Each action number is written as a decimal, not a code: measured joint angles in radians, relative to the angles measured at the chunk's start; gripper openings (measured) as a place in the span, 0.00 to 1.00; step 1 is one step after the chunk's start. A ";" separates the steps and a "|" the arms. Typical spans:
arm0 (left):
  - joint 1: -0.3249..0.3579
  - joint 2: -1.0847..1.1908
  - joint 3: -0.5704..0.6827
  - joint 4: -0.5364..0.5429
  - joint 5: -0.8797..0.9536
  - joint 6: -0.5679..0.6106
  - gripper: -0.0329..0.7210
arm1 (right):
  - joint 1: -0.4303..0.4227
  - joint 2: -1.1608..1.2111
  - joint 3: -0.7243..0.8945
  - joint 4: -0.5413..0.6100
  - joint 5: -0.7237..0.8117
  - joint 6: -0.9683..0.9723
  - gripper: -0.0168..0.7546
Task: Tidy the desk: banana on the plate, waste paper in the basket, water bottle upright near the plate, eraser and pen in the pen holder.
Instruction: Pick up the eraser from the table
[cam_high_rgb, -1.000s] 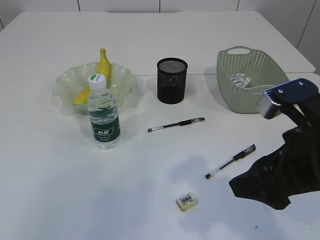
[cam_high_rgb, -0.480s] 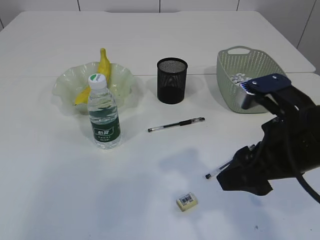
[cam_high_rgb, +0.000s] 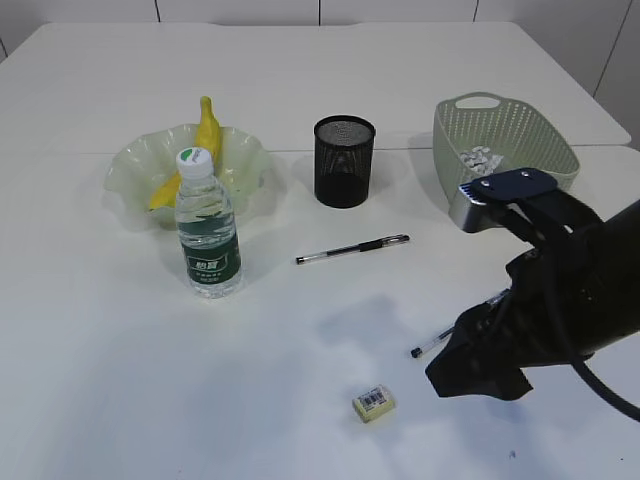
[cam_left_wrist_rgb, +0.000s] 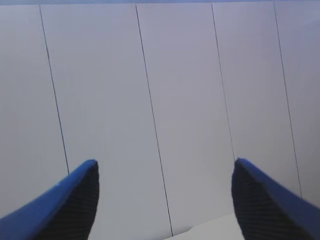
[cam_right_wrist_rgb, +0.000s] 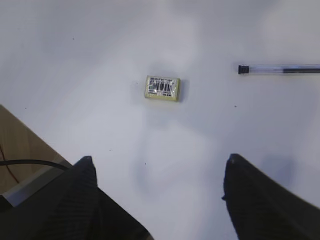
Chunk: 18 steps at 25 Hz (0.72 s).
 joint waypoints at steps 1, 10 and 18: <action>0.000 0.000 0.000 0.000 -0.001 0.000 0.82 | 0.000 0.006 -0.003 0.000 0.005 0.000 0.78; 0.000 0.000 0.000 0.000 -0.011 0.000 0.82 | 0.000 0.104 -0.112 0.000 0.085 0.000 0.78; 0.000 0.000 0.000 0.000 -0.025 0.000 0.82 | 0.011 0.177 -0.175 -0.007 0.134 0.000 0.78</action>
